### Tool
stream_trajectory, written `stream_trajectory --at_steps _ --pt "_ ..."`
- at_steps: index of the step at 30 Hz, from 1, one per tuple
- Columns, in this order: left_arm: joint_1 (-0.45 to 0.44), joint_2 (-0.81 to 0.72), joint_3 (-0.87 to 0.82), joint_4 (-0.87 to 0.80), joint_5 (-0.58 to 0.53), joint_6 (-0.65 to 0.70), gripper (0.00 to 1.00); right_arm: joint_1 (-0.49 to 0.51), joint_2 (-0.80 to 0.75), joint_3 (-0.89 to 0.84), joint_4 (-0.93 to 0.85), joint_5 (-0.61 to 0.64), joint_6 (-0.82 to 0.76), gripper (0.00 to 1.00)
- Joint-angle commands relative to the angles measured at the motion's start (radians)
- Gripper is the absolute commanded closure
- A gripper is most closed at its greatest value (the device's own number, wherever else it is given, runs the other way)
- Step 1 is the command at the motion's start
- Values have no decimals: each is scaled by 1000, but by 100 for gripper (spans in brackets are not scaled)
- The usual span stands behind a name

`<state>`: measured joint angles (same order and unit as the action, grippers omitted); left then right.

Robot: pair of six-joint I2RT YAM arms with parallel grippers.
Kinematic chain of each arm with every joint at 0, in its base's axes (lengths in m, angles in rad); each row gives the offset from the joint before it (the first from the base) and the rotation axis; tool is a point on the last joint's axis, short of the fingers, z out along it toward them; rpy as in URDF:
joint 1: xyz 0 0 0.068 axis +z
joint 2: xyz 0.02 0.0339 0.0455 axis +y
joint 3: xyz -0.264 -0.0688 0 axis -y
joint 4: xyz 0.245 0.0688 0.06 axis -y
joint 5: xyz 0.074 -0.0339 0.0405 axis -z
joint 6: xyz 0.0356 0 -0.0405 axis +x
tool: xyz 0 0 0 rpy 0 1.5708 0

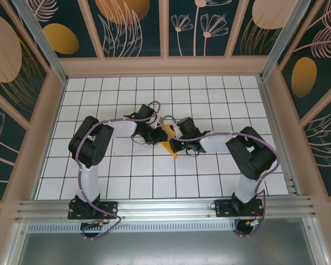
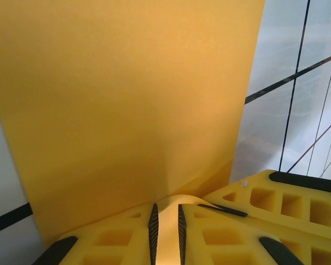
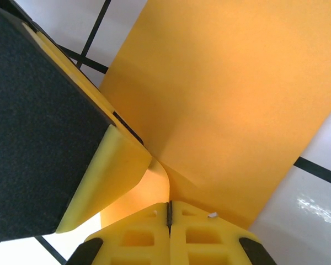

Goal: Fold a paper plane with a square sheet of paper (fold left side to right side)
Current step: Third fold the triangle at the center of the table.

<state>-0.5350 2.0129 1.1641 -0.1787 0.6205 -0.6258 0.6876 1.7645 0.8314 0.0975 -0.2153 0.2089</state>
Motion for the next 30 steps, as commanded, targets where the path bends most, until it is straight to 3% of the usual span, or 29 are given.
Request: stream_trajectory --at_steps 1,6,11,15,22,30 --pt "4 46 -27 -28 -71 17 79 -11 2 5 -70 -37 35 93" --pt "4 58 -49 -22 -88 13 80 -36 -71 50 -91 -37 65 70" --pt "5 63 -53 -18 -92 12 80 -52 -144 88 -171 -16 64 56" --pt "4 61 -52 -12 -91 10 80 -50 -201 85 -228 -67 65 55" --pt "5 63 -49 -11 -93 8 81 -9 -203 15 -171 -314 163 62" --pt "4 60 -52 -14 -97 9 81 16 -105 4 -158 -305 187 64"
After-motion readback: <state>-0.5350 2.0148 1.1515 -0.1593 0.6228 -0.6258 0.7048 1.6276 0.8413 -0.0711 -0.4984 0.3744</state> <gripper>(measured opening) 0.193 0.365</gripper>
